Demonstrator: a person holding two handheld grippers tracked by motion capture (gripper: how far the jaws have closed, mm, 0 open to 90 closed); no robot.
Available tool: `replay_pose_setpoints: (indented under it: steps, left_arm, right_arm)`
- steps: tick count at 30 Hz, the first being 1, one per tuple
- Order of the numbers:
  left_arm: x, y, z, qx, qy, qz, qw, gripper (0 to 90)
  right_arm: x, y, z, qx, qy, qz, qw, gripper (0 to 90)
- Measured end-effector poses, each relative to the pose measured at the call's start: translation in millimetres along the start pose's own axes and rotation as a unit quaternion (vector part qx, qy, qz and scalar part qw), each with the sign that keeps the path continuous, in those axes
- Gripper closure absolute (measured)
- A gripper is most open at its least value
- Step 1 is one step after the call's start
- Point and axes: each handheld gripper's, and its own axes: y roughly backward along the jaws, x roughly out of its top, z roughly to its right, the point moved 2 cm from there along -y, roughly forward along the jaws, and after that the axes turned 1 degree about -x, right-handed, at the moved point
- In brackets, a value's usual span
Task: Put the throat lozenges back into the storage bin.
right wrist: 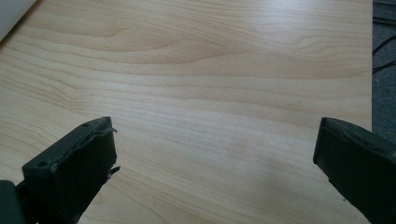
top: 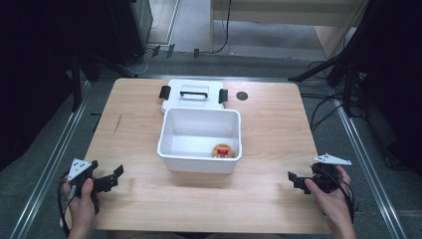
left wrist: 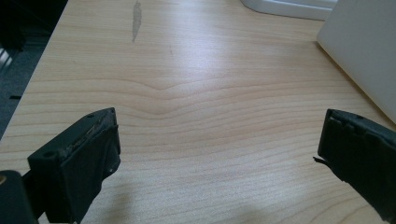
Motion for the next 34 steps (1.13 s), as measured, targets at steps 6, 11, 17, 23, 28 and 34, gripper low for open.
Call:
replay_pose_setpoints:
  steps: [6, 11, 17, 23, 28, 34]
  left_arm:
    - [0.1, -0.4, -0.5, -0.001, 0.001, -0.002, 1.0, 0.0]
    - [0.1, -0.2, -0.9, -0.004, 0.003, -0.002, 1.0, 0.0]
    - [0.2, -0.7, -0.9, -0.005, 0.003, -0.003, 1.0, 0.0]
    - [0.2, -0.7, -0.6, -0.003, 0.002, -0.003, 1.0, 0.0]
    - [0.2, -0.7, -0.4, -0.002, 0.0, -0.004, 1.0, 0.0]
    - [0.2, -0.8, -0.6, -0.003, 0.003, -0.005, 1.0, 0.0]
  right_arm:
    - [-19.9, -0.8, 4.8, -0.03, -0.011, 0.046, 0.9984, 0.0]
    - [-34.6, -0.8, 7.0, -0.035, -0.026, 0.078, 0.996, 0.0]
    - [-49.3, 12.6, 10.0, -0.044, -0.044, 0.126, 0.9901, 0.9]
    - [-54.8, 16.5, 16.1, -0.035, -0.074, 0.14, 0.9868, 0.9]
    - [-51.8, 11.0, 14.3, -0.047, -0.072, 0.129, 0.9879, 4.0]
    - [-51.4, 10.4, 14.9, -0.047, -0.075, 0.126, 0.9881, 4.9]
